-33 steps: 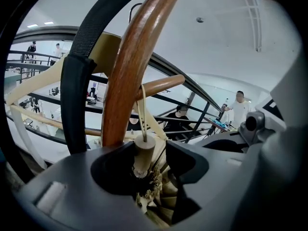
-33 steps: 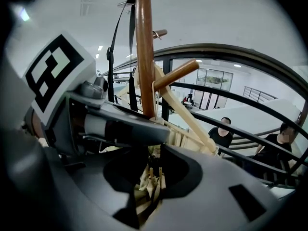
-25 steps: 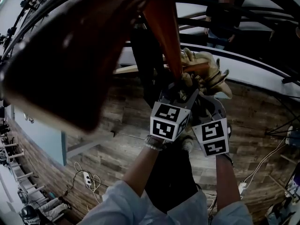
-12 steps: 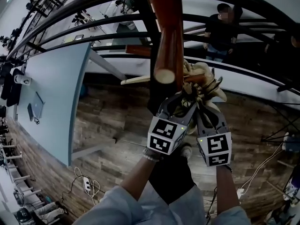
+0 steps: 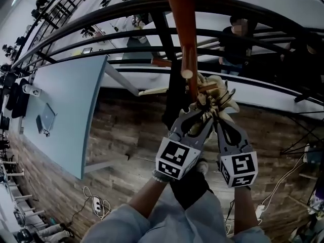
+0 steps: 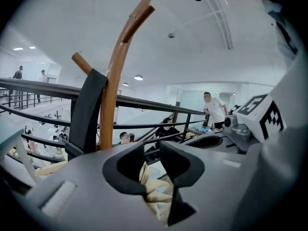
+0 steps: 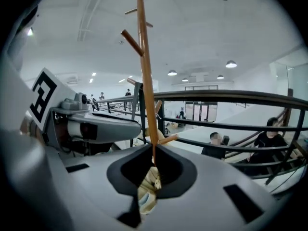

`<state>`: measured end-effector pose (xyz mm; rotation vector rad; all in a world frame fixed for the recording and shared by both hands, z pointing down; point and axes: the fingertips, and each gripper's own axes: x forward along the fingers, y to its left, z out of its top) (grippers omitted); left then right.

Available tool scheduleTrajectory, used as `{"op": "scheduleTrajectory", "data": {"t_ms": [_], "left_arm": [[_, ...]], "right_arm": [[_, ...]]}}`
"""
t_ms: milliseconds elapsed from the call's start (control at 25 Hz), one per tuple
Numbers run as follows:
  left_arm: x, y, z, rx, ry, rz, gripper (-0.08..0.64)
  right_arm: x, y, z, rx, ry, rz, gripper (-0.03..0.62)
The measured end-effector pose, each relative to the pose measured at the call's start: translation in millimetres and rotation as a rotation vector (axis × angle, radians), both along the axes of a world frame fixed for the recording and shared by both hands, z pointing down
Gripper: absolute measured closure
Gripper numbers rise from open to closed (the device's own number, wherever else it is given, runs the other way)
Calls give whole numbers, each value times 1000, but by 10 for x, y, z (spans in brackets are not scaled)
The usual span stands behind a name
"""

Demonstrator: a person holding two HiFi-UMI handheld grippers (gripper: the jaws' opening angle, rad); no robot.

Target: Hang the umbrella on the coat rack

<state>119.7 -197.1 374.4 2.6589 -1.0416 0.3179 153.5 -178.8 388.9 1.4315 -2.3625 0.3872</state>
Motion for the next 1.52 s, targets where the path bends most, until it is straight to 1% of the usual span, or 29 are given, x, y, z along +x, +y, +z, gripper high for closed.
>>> {"op": "scheduleTrajectory", "data": {"t_ms": [160, 320, 440, 560, 800, 960, 1200, 1400, 1520], "left_arm": [[-46, 152, -246, 34, 3, 12, 486], [-177, 207, -475, 60, 16, -10, 520], [-275, 207, -619, 92, 5, -16, 541], [-334, 267, -717, 104, -7, -6, 554], [-437, 326, -875, 123, 13, -17, 554], [-473, 321, -989, 130, 29, -33, 554], [-546, 327, -1030, 163, 1, -32, 555], [-554, 321, -1017, 144, -8, -30, 555], [-543, 318, -1029, 153, -7, -27, 555]], "right_arm": [[16, 135, -303, 40, -30, 11, 577], [14, 247, -523, 67, -22, 9, 577], [20, 287, -662, 87, -18, 11, 578], [28, 334, -763, 104, -17, 17, 578], [12, 385, -914, 119, -33, 14, 580], [60, 349, -1009, 129, -61, 36, 580], [67, 302, -1107, 156, -50, 31, 580], [21, 272, -1135, 162, -48, 16, 581], [6, 267, -1153, 163, -49, 12, 581]]}}
